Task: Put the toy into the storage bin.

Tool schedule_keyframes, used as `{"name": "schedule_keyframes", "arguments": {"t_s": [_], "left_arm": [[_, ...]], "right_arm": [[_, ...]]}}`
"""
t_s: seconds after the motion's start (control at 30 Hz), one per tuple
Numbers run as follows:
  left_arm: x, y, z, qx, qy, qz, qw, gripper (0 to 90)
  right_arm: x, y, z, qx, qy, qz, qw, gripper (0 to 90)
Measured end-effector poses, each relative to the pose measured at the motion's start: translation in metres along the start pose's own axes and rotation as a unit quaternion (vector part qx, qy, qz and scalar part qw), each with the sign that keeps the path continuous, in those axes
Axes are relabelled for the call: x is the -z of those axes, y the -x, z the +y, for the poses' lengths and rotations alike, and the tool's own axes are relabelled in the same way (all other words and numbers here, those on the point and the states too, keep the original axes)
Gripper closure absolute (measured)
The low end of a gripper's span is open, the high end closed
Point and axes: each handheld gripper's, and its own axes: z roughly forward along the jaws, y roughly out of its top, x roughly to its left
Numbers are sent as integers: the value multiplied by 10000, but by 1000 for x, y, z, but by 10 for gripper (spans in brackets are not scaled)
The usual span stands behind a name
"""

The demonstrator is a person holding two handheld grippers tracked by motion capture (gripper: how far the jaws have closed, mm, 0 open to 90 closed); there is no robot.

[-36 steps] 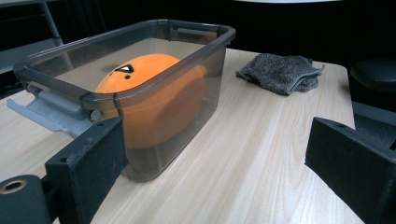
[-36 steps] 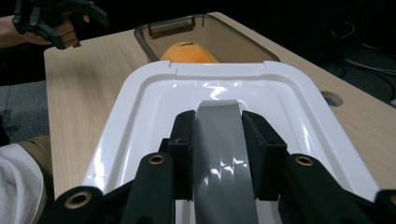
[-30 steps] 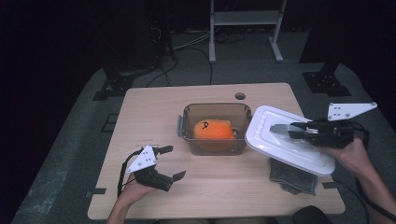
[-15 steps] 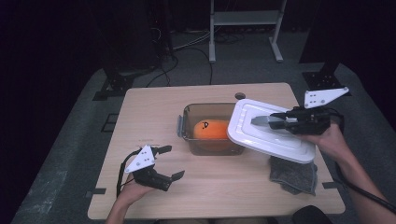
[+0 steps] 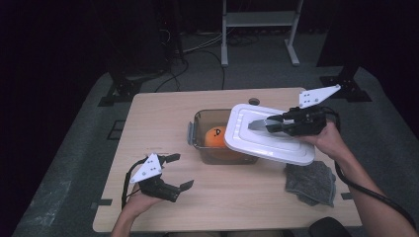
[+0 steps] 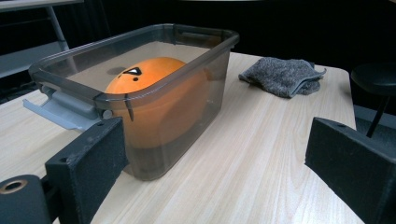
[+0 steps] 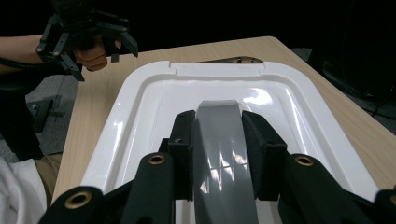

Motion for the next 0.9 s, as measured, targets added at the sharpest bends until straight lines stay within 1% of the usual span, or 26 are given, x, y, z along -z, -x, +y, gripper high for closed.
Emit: {"name": "schedule_keyframes", "arguments": {"t_s": [0.27, 0.43, 0.57, 0.67, 0.8, 0.9], "left_arm": [[0, 0, 0, 3, -2, 3, 10000, 45], [1, -1, 0, 3, 21, 12, 10000, 45], [2, -1, 0, 2, 0, 8, 10000, 45], [2, 0, 0, 35, 31, 2, 10000, 45], [2, 0, 0, 46, 43, 8, 10000, 45], [3, -1, 0, 43, 32, 11, 10000, 45]], "right_arm": [[-11, 7, 9, 67, 27, 93, 9999, 661], [-23, 11, 15, 139, 24, 190, 9997, 661], [-36, 16, 18, 172, 5, 311, 9994, 661], [-46, 19, 19, 166, -4, 402, 9991, 661], [-63, 23, 21, 253, -56, 507, 9984, 661], [-71, 25, 22, 293, -61, 558, 9980, 661]]}}
